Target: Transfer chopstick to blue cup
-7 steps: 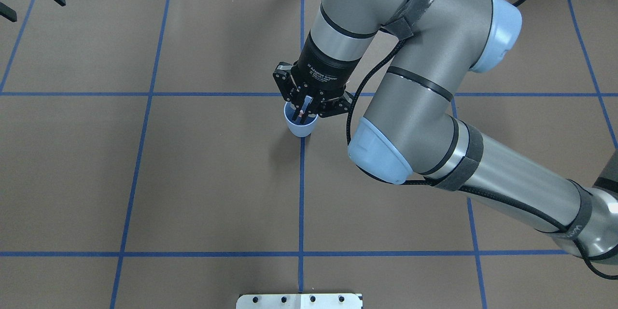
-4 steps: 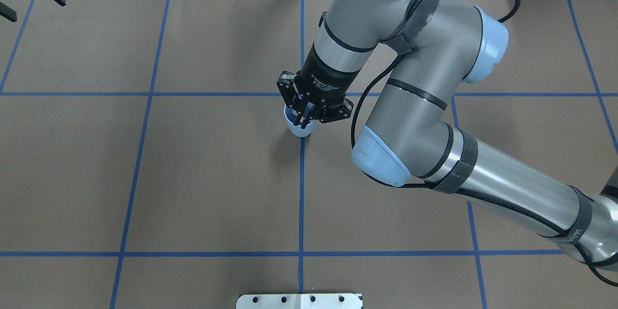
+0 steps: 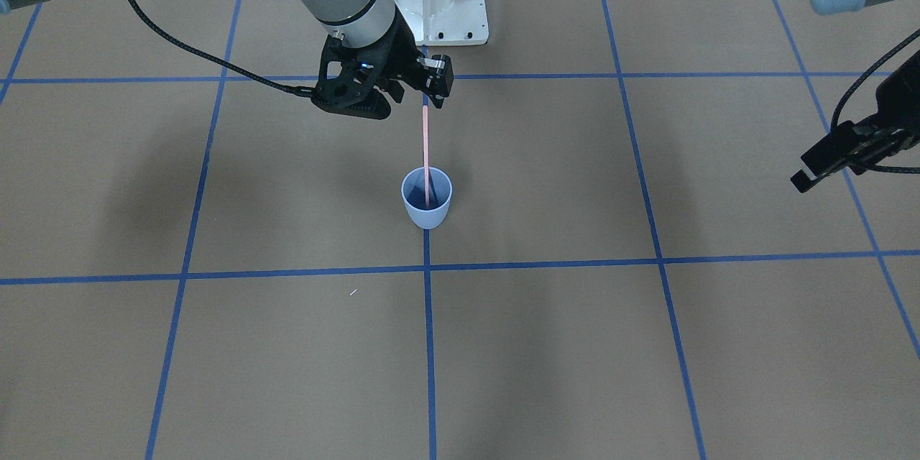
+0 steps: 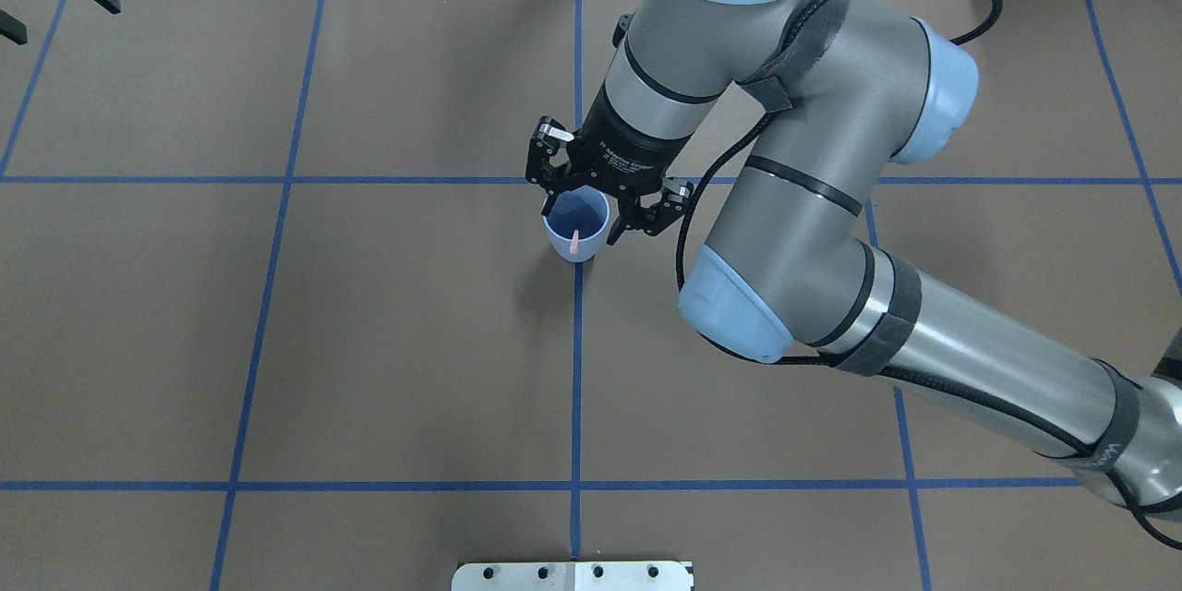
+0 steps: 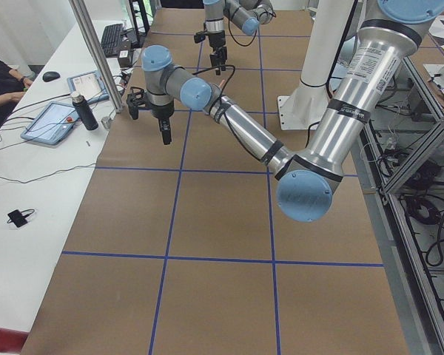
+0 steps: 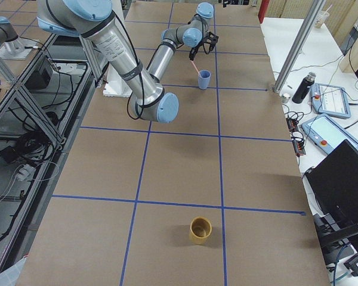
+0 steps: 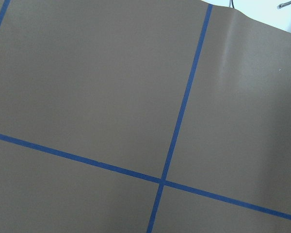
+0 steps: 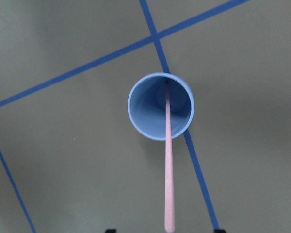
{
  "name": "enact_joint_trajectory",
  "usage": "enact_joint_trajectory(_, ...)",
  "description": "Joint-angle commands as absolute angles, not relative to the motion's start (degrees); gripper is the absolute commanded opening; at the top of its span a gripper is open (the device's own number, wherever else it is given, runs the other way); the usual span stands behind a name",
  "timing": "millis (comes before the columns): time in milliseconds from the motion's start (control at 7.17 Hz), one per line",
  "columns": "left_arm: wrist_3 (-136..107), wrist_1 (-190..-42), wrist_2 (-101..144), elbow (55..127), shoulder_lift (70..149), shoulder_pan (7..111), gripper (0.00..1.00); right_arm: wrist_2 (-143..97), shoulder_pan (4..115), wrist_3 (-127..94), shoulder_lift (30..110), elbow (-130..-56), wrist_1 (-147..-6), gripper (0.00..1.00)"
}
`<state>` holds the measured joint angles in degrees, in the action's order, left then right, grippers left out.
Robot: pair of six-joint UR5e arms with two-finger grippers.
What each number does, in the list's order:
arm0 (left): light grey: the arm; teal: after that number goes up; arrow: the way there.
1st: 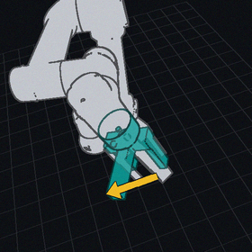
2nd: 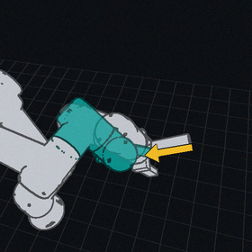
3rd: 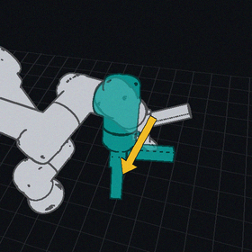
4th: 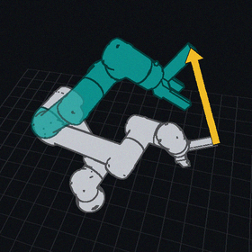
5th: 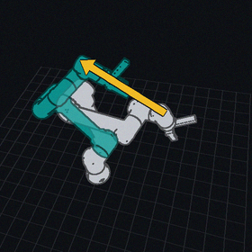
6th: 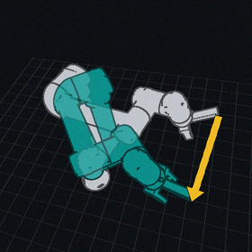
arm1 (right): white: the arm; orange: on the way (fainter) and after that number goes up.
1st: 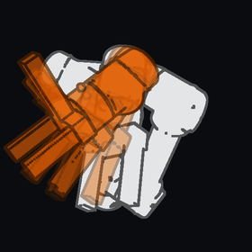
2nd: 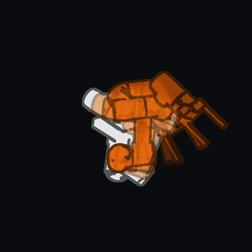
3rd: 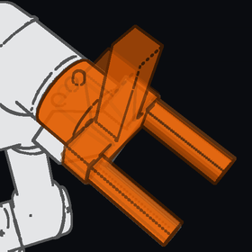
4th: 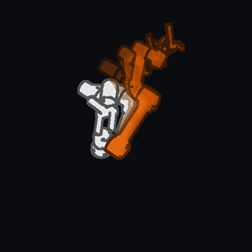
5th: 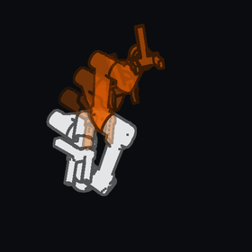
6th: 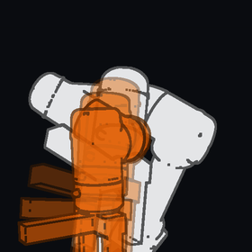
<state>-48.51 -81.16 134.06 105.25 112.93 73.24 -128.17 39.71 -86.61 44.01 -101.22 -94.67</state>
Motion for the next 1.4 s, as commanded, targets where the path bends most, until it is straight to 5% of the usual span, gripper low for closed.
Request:
enact_joint_trajectory(0, -43.5, -83.8, 133.9, 105.3, 109.4, 73.5, 0.99, -125.2, 45.3, -73.9, 50.2, -104.3, -96.1, 1.00)
enact_joint_trajectory(698, -19.2, -86.7, 133.6, 98.8, 101.0, 83.5, 0.99, -126.2, 69.3, -15.5, 66.2, -105.0, -110.8, 1.00)
enact_joint_trajectory(1256, -1.4, -87.2, 133.9, 94.1, 93.9, 92.7, 0.99, -135.2, 87.7, 8.7, 76.7, -97.4, -112.8, 1.00)
